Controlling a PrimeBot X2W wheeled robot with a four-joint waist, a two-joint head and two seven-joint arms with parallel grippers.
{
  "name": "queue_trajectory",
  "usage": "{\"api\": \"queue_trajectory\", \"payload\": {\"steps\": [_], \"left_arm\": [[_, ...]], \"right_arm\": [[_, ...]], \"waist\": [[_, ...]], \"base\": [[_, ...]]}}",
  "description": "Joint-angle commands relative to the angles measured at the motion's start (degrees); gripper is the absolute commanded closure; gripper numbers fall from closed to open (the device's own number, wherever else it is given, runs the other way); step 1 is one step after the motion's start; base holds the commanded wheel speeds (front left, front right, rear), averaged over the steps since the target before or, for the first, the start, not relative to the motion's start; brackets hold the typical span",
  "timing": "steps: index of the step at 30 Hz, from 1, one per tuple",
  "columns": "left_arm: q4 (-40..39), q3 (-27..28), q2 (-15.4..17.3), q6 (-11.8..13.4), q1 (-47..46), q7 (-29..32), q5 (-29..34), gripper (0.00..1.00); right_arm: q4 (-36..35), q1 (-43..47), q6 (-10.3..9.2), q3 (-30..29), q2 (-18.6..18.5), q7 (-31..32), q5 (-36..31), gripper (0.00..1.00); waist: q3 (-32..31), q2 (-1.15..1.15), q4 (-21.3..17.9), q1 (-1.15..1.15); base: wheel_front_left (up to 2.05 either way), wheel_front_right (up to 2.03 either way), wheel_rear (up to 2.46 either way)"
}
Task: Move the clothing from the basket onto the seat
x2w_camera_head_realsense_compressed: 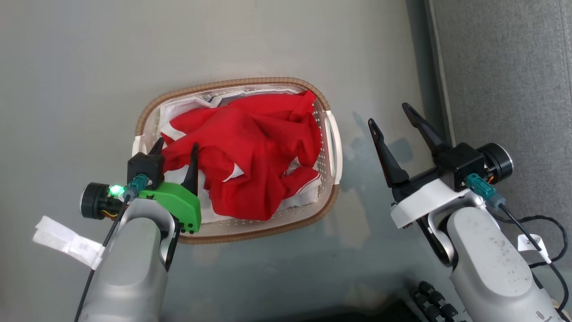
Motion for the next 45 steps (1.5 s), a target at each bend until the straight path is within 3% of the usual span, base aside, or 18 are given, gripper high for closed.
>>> {"api": "queue_trajectory", "payload": {"steps": [1,9,18,24,29,31,39,45], "left_arm": [[1.6,-0.7,0.3,-0.3,-1.4,-0.2,-0.9,0.0],[9.1,-10.8,0.1,-0.4,-5.1,-0.2,-10.9,0.0],[12.8,-22.9,3.4,-0.4,-10.3,-0.2,-17.8,0.0],[15.2,-25.1,4.2,-0.4,-13.8,-0.2,-17.3,0.0],[17.9,-25.7,3.0,-0.4,-14.3,-0.2,-19.0,0.0],[18.0,-26.4,2.7,-0.4,-14.6,-0.2,-19.9,1.0],[12.9,-23.6,3.9,-0.4,-10.1,-0.2,-21.7,1.0],[5.2,-18.0,3.2,-0.1,-3.8,-0.2,-20.2,1.0]], "right_arm": [[0.1,-0.6,-0.04,0.3,0.1,-0.3,0.3,0.0],[0.0,-1.3,-0.03,1.4,0.6,-0.3,0.7,0.0],[-0.1,-2.2,-0.03,2.8,1.3,-0.3,0.8,0.0],[-0.1,-2.4,-0.04,3.2,1.8,-0.3,1.0,0.0],[0.2,-2.7,-0.04,3.3,2.1,-0.3,1.2,0.0],[0.4,-2.8,-0.03,3.3,2.2,-0.3,1.3,0.0],[1.6,-1.9,-0.04,3.6,2.5,-0.3,1.6,0.0],[3.5,-0.1,-0.04,3.2,2.8,-0.3,2.2,0.0]], "waist": [[0.3,0.0,-0.4,-0.01],[1.7,0.0,-1.6,-0.01],[4.7,0.0,-2.9,-0.01],[6.2,0.0,-3.7,-0.01],[6.9,0.0,-4.2,-0.01],[6.8,0.0,-4.2,-0.01],[1.9,0.0,-3.7,-0.01],[-4.9,0.0,-2.1,-0.01]], "base": [[0.0,0.0,0.0],[0.0,0.0,0.0],[0.0,0.0,0.0],[0.0,0.0,0.0],[0.0,0.0,0.0],[0.0,0.0,0.0],[0.0,0.0,0.0],[0.0,0.0,0.0]]}}
